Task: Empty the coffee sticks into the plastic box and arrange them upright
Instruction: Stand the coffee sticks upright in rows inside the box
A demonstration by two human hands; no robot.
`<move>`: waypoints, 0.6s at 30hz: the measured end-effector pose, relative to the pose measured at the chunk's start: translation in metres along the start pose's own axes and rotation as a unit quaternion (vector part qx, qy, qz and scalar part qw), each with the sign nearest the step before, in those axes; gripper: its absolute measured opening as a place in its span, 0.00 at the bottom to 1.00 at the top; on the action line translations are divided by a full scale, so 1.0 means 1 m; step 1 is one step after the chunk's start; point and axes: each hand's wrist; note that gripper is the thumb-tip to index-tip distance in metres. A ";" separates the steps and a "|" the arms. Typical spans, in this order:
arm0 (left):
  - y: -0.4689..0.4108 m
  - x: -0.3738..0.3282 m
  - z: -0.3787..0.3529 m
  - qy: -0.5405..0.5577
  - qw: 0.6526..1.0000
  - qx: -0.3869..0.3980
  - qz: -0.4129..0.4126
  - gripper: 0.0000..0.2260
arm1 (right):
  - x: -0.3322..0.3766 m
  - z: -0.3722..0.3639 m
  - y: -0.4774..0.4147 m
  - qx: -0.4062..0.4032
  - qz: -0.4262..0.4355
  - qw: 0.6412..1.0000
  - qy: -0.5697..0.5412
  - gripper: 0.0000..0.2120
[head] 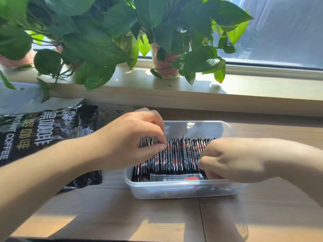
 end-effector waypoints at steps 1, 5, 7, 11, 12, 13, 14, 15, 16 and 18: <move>0.001 0.000 -0.002 -0.003 1.000 0.000 -0.002 0.04 | 0.004 -0.001 -0.001 -0.002 0.007 1.000 -0.006 0.15; 0.005 0.001 -0.009 -0.004 1.000 0.000 0.000 0.05 | 0.018 -0.007 -0.003 -0.014 0.014 0.999 -0.046 0.14; 0.006 0.001 -0.010 -0.002 1.000 0.001 0.002 0.04 | 0.022 -0.011 -0.003 -0.029 0.010 0.998 -0.058 0.14; 0.004 0.000 -0.009 0.001 1.000 0.013 -0.003 0.03 | 0.020 -0.009 0.000 -0.024 -0.012 0.997 -0.078 0.13; 0.003 -0.001 -0.008 0.001 1.000 0.017 -0.005 0.04 | 0.018 -0.006 0.002 -0.025 -0.024 0.996 -0.082 0.13; 0.002 -0.001 -0.007 0.000 1.000 0.023 -0.006 0.05 | 0.015 -0.003 0.004 -0.029 -0.033 0.995 -0.089 0.13; 0.002 -0.001 -0.006 -0.001 1.000 0.030 -0.006 0.06 | 0.012 -0.001 0.006 -0.035 -0.036 0.994 -0.099 0.13; 0.001 -0.002 -0.006 -0.001 0.999 0.040 -0.003 0.07 | 0.010 0.000 0.007 -0.040 -0.037 0.993 -0.108 0.13; 0.002 -0.002 -0.006 0.000 0.999 0.051 0.001 0.08 | 0.009 0.001 0.008 -0.043 -0.038 0.992 -0.108 0.13; 0.001 -0.002 -0.005 0.007 0.997 0.073 0.012 0.11 | 0.011 0.000 0.008 -0.039 -0.037 0.994 -0.093 0.13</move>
Point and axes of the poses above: each hand's wrist, its own y-axis away from the middle knuckle, its own z-axis out of the back of the hand, x = y × z, and after that the axes turned 10 degrees about -x, right-handed
